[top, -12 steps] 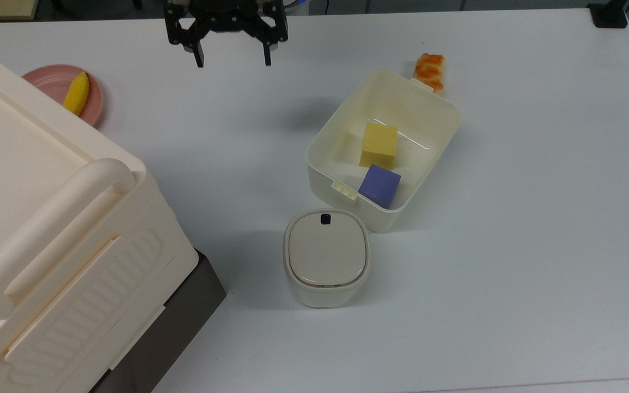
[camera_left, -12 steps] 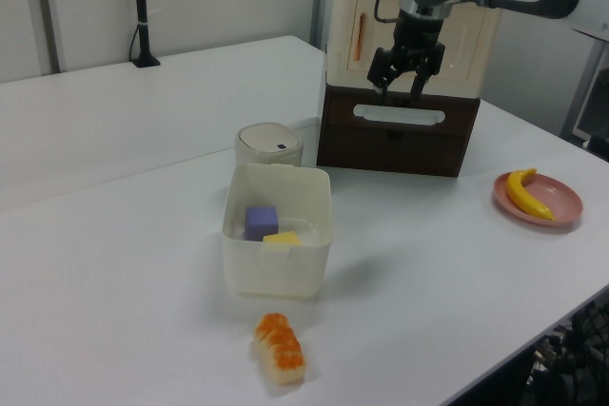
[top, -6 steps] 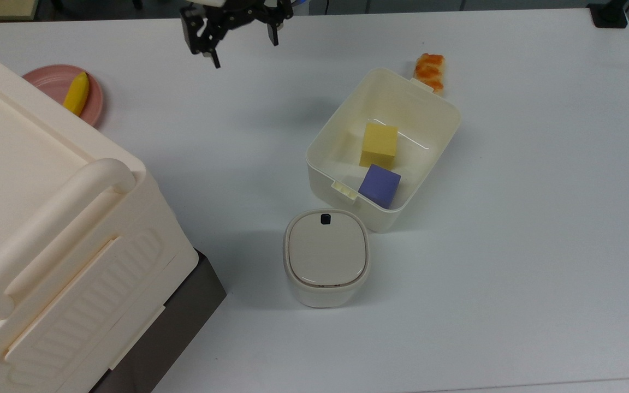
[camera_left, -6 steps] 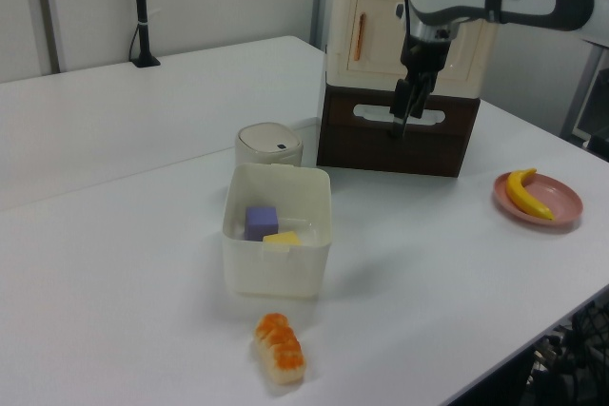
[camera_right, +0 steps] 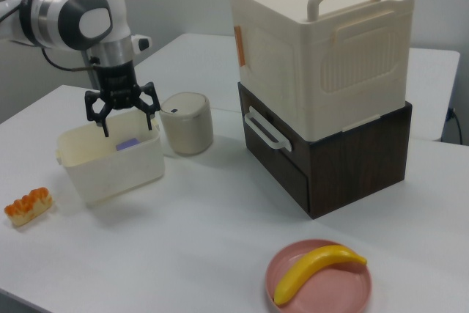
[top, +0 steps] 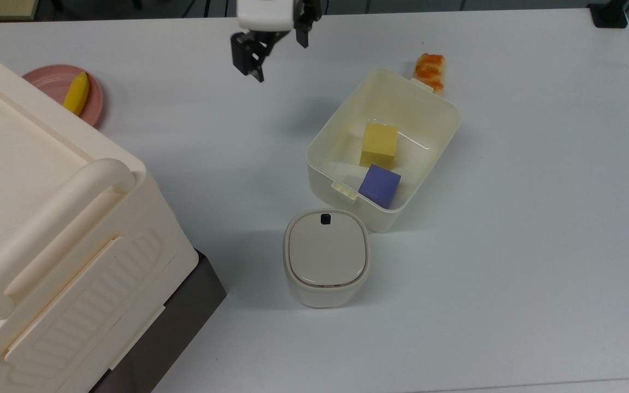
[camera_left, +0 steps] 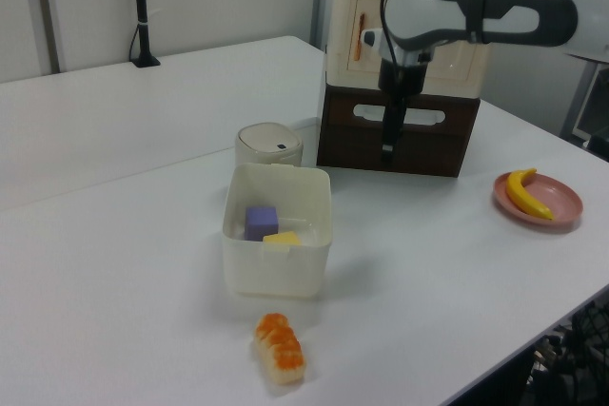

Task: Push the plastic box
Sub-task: 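Lower the open gripper to the rim of the white plastic box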

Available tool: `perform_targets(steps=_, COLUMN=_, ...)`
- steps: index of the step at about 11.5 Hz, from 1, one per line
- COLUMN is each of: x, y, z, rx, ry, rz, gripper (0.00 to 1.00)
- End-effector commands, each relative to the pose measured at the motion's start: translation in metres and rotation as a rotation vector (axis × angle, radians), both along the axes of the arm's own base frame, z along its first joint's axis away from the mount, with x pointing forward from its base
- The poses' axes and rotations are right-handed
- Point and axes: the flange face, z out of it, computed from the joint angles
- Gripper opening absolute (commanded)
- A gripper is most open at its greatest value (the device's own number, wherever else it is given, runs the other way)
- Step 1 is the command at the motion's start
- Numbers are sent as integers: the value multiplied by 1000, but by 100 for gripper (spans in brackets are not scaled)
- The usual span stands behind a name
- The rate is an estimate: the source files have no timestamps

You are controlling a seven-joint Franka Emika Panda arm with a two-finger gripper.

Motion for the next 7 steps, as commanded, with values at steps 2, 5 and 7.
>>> perform_targets(steps=2, x=6, y=42, z=-43, rx=-46, ry=11, rz=123, gripper=100)
perform_targets(steps=5, x=12, y=61, z=-77, rx=-79, ry=29, rz=170, gripper=100)
perform_targets(steps=7, x=10, y=63, z=-88, rx=-97, ry=48, rz=182, gripper=100)
